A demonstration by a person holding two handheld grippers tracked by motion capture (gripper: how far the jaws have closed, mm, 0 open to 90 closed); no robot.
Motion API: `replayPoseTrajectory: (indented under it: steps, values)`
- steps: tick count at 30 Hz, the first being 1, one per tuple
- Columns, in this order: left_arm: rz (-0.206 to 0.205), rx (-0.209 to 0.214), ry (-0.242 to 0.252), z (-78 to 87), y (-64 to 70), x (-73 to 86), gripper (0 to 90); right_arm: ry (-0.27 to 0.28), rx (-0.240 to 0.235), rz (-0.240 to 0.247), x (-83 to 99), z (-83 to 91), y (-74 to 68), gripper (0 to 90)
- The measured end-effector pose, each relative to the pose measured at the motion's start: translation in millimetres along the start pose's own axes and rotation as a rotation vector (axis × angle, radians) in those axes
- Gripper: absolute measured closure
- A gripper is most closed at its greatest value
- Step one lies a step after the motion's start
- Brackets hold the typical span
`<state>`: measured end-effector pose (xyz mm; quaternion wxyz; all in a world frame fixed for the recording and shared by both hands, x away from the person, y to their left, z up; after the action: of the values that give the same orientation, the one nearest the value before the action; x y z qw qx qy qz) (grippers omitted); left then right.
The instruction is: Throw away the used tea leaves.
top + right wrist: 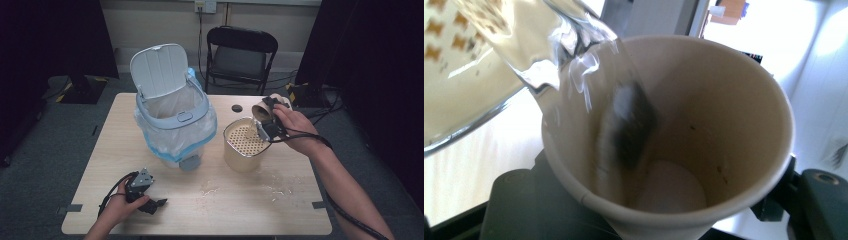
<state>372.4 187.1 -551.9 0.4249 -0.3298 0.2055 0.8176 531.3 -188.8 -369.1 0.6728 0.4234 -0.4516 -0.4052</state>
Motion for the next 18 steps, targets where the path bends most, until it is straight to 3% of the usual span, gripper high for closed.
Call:
replayPoseTrajectory:
  steps: [3,5,6,7,9,11,13,15,16,17,18]
  values:
    - [0.001,0.000,0.001,0.0,0.0,0.0,0.0,-0.015,0.031,0.156,-3.8,-0.1,0.2,30.2]
    - [0.000,0.000,0.000,0.0,0.0,0.0,0.0,-0.021,0.039,0.175,-4.6,0.4,0.2,30.3]
    - [0.008,0.000,0.006,-0.3,0.5,-0.3,0.0,-0.032,0.061,0.257,-7.4,1.2,1.5,30.3]
    - [0.008,0.000,0.007,-0.4,0.5,-0.4,0.0,-0.036,0.065,0.294,-8.8,1.7,2.5,30.3]
    - [0.008,0.000,0.008,-0.4,0.5,-0.4,0.0,-0.035,0.074,0.315,-11.2,2.2,4.0,30.1]
    - [0.009,0.000,0.008,-0.4,0.5,-0.4,0.0,-0.023,0.051,0.254,-11.3,1.9,4.8,29.8]
    - [-0.005,0.000,-0.005,0.3,-0.2,0.2,0.0,-0.018,0.015,0.106,-8.3,2.1,6.3,29.5]
    - [0.000,0.000,0.000,0.0,0.0,0.0,0.0,0.021,-0.052,-0.132,-3.6,2.4,7.7,29.3]
    - [0.000,0.000,0.000,0.0,0.0,0.0,0.0,0.033,-0.072,-0.213,-1.6,2.4,8.1,29.2]
    - [-0.001,0.000,-0.001,0.0,-0.1,0.0,0.0,0.033,-0.072,-0.213,-1.6,2.4,8.1,29.2]
    - [0.000,0.000,-0.001,0.1,0.0,0.0,0.0,0.073,-0.129,-0.425,4.9,1.9,9.9,29.1]
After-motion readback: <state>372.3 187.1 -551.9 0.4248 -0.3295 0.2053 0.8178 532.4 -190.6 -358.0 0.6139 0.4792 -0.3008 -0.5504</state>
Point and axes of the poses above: each handheld gripper's, and its own axes: z roughly backward along the jaws, x roughly out of its underside, y roughly to its right, the point moved 7 cm from there along -z, roughly forward along the jaws, and after that the axes turned 5 degrees about x, right-handed, at the moved point
